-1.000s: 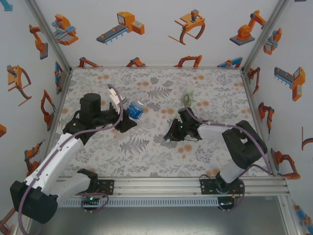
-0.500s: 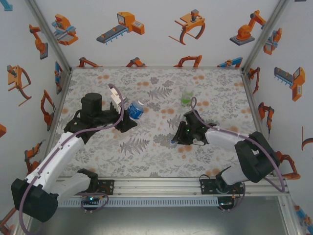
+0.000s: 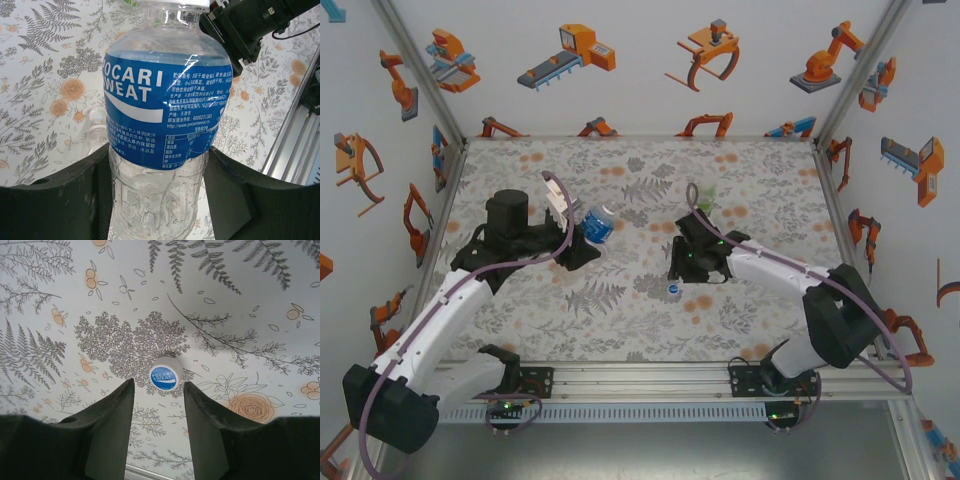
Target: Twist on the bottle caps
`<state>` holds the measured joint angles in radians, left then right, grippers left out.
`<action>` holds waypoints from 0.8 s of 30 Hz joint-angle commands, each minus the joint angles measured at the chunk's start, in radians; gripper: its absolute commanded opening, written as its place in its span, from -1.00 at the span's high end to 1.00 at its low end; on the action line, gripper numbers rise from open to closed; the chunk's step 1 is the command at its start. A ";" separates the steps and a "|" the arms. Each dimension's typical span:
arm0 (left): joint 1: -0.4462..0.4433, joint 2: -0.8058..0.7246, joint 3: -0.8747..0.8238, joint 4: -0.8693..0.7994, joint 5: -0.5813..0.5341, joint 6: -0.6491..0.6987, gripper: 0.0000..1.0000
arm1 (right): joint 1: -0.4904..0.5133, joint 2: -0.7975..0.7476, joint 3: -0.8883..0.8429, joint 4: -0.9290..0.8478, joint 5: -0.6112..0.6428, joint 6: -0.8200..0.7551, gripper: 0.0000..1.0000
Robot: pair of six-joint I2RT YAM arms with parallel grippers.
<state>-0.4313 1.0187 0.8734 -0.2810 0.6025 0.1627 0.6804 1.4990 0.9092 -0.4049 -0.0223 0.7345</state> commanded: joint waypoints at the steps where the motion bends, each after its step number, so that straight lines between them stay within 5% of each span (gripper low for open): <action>1: 0.003 -0.013 0.030 0.001 0.016 -0.001 1.00 | 0.036 0.044 0.057 -0.112 0.082 -0.046 0.10; 24: 0.004 -0.008 0.032 -0.002 0.015 -0.002 1.00 | 0.105 0.236 0.194 -0.158 0.117 -0.096 0.11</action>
<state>-0.4313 1.0187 0.8749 -0.2840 0.6025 0.1627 0.7769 1.7218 1.0767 -0.5354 0.0727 0.6559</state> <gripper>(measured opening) 0.593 0.448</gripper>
